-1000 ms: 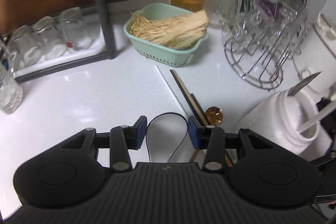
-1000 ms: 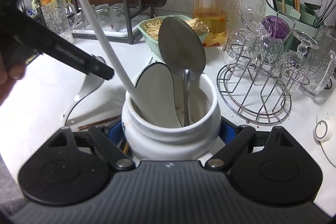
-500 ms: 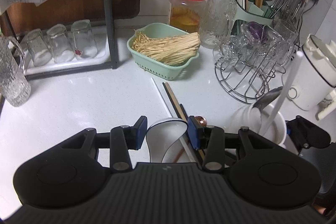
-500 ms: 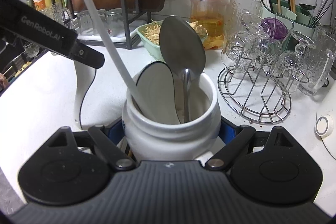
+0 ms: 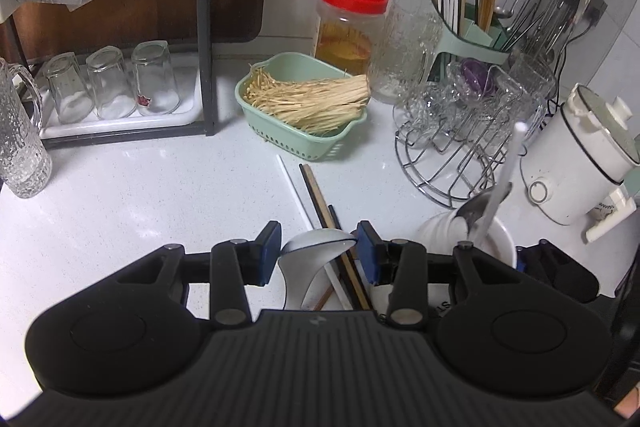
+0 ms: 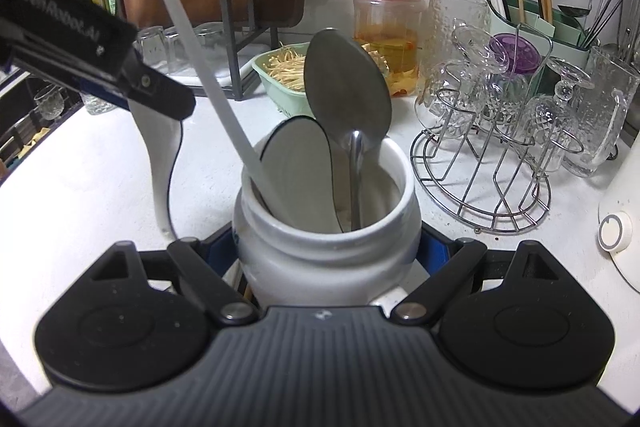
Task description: Organize utensils
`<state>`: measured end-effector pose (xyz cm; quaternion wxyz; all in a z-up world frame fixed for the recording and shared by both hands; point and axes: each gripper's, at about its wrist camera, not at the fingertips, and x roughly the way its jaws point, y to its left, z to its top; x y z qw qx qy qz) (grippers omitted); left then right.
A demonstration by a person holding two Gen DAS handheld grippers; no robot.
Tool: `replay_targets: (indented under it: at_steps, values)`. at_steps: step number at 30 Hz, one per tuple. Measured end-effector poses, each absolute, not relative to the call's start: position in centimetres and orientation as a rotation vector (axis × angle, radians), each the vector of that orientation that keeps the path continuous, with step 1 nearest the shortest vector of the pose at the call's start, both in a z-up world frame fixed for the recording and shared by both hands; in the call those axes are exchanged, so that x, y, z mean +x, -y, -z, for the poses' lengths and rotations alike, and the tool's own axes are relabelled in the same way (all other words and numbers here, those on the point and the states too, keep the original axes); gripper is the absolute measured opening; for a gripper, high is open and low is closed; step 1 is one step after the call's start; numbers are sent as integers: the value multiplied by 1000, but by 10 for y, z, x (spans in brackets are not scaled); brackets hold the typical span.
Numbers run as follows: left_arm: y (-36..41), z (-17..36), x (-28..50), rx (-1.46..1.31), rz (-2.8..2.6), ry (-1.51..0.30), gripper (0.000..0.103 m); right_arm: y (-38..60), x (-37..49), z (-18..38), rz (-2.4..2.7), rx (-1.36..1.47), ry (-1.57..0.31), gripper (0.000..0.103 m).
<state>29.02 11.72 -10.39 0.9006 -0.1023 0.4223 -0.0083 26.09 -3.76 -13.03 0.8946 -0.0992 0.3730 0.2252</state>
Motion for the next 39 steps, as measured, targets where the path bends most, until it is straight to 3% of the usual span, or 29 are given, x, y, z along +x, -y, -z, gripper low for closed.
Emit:
replay_targets:
  at_steps: [5, 10, 21, 39]
  values:
    - [-119, 103, 286, -245, 15, -871, 38, 35, 262, 130, -466, -210, -775, 91]
    - [-122, 110, 292, -244, 26, -894, 18, 35, 261, 131, -462, -206, -770, 91]
    - [-142, 153, 291, -342, 30, -992, 9, 35, 261, 131, -454, -202, -773, 91]
    - [-168, 210, 315, -420, 123, -1170, 9, 25, 273, 131, -434, -207, -785, 91]
